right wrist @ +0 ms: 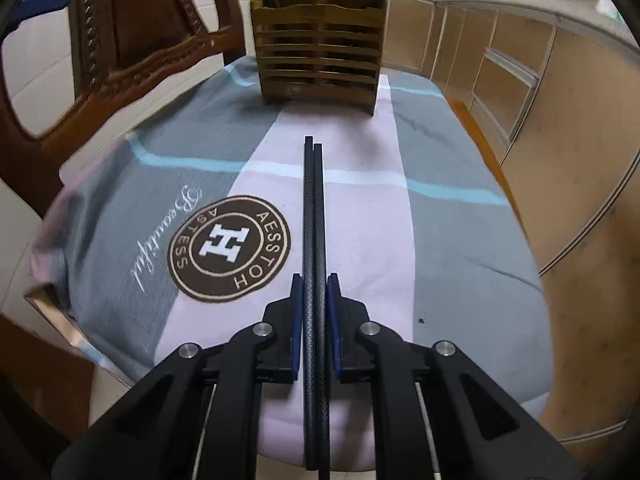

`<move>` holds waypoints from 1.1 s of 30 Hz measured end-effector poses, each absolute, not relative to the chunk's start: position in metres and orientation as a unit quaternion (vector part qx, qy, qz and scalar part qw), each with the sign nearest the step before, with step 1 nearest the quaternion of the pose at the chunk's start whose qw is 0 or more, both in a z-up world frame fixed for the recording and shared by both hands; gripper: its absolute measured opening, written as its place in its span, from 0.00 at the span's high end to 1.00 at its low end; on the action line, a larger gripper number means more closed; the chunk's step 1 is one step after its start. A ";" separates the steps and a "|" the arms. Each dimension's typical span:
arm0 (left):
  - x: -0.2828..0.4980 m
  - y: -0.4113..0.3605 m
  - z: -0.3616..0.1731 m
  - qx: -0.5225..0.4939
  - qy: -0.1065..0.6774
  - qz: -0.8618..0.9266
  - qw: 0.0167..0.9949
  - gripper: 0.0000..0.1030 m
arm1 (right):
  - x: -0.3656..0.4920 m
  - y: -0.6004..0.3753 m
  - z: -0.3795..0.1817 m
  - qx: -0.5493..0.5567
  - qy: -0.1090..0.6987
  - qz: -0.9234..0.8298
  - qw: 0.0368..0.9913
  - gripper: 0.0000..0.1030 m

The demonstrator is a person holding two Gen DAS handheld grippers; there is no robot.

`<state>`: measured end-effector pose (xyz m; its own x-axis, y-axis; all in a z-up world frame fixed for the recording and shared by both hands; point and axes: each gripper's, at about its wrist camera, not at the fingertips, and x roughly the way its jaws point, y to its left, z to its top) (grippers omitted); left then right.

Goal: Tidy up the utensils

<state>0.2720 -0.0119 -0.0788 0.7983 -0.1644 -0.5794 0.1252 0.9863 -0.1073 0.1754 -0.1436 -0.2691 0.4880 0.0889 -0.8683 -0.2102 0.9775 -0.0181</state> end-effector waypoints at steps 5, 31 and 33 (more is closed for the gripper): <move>0.288 -0.020 -0.100 -0.014 0.346 -0.052 0.937 0.10 | 0.191 -0.168 -0.250 0.031 0.483 0.105 0.868 0.61; 0.304 -0.036 -0.130 0.010 0.394 -0.044 0.918 0.10 | 0.246 -0.181 -0.279 -0.067 0.527 0.053 0.846 0.61; 0.309 -0.042 -0.139 0.021 0.403 -0.040 0.914 0.10 | 0.250 -0.188 -0.275 -0.044 0.532 0.069 0.843 0.61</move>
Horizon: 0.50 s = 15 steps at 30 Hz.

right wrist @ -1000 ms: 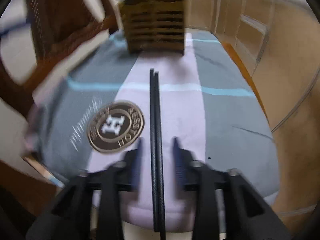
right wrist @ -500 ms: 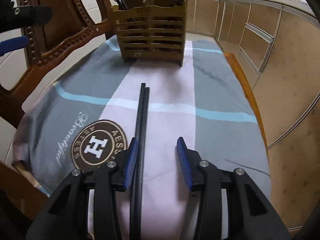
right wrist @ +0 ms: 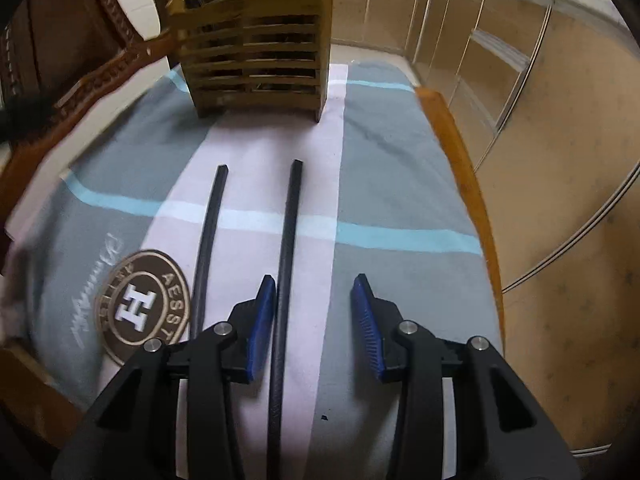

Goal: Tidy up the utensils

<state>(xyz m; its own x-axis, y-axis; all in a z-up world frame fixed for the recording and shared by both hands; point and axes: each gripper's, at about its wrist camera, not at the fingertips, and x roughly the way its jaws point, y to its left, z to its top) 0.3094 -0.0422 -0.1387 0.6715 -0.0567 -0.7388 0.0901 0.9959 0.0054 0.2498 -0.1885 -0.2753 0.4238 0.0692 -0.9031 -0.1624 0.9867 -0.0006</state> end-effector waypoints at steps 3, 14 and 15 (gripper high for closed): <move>0.324 -0.052 -0.153 0.024 0.429 -0.037 0.902 0.10 | 0.260 -0.193 -0.260 -0.034 0.519 0.084 0.850 0.61; 0.389 -0.099 -0.206 -0.005 0.531 -0.053 0.846 0.44 | 0.311 -0.183 -0.281 -0.045 0.551 0.122 0.824 0.86; 0.394 -0.098 -0.210 -0.008 0.539 -0.046 0.841 0.46 | 0.313 -0.182 -0.283 -0.042 0.552 0.123 0.824 0.87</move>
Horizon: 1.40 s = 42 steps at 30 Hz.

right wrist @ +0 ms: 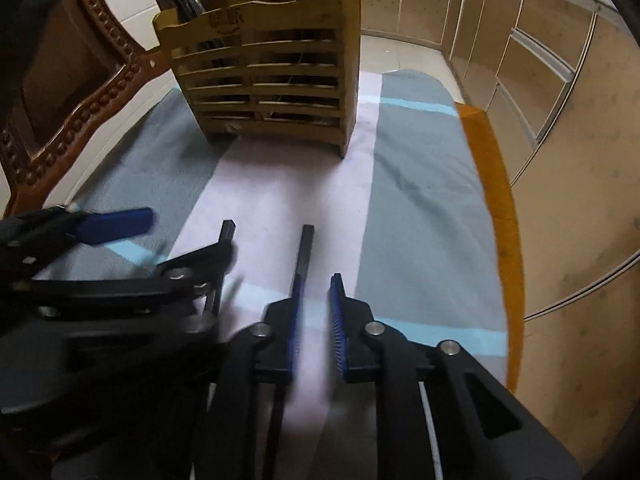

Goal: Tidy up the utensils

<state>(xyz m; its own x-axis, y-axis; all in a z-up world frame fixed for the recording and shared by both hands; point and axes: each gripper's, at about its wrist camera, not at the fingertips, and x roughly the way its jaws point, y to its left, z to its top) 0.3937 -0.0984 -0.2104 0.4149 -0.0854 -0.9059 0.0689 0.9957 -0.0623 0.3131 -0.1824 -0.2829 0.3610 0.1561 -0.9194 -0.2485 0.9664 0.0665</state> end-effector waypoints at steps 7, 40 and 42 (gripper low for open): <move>0.411 -0.090 -0.220 -0.013 0.545 -0.029 0.838 0.89 | 0.324 -0.178 -0.283 -0.020 0.550 0.142 0.823 0.87; 0.286 0.006 -0.006 -0.038 0.246 -0.090 0.964 0.94 | 0.280 -0.210 -0.141 0.039 0.425 0.137 0.894 0.93; 0.286 0.007 -0.007 -0.037 0.245 -0.088 0.965 0.94 | 0.265 -0.214 -0.115 0.047 0.398 0.138 0.906 0.93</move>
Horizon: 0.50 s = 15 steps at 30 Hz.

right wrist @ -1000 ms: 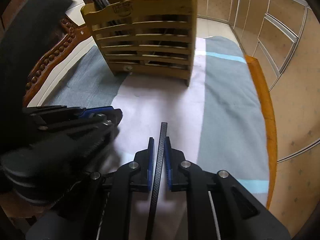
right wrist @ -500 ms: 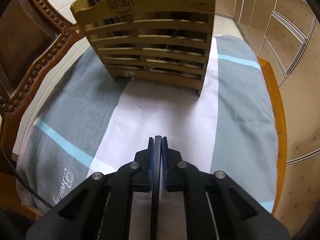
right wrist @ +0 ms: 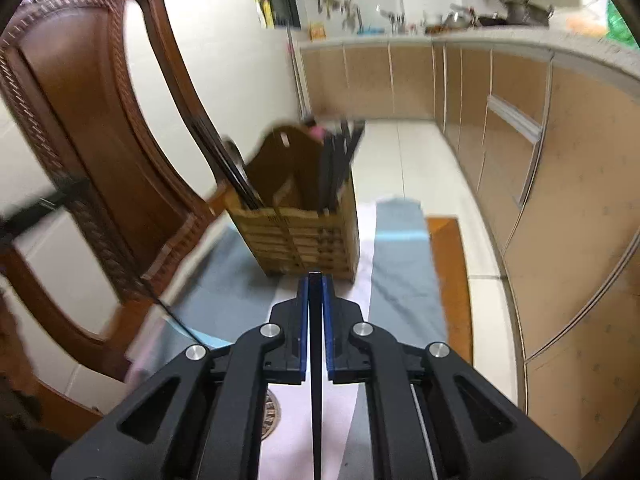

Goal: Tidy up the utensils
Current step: 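Lift both chopsticks and lower them into the wooden holder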

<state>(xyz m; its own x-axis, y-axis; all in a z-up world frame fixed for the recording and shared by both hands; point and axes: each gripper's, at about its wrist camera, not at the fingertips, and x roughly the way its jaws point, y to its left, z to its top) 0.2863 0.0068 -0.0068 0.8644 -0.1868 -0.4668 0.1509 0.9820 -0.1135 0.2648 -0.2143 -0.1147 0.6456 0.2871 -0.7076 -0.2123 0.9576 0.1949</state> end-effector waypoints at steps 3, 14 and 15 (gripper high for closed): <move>0.289 0.010 -0.010 -0.040 0.249 -0.085 0.964 0.94 | 0.254 -0.211 -0.076 0.047 0.360 0.138 0.921 0.93; 0.305 0.024 -0.026 -0.064 0.265 -0.076 0.959 0.94 | 0.322 -0.179 0.066 0.031 0.213 0.107 0.971 0.93; 0.306 0.024 -0.026 -0.066 0.265 -0.076 0.959 0.94 | 0.333 -0.176 0.067 0.029 0.213 0.103 0.971 0.93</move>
<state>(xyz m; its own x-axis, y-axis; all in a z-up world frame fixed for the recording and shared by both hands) 0.3056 0.0244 -0.0255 0.8481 -0.1813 -0.4978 0.1119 0.9797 -0.1663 0.3327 -0.1762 0.0667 0.8886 0.2116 -0.4069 -0.1868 0.9773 0.1002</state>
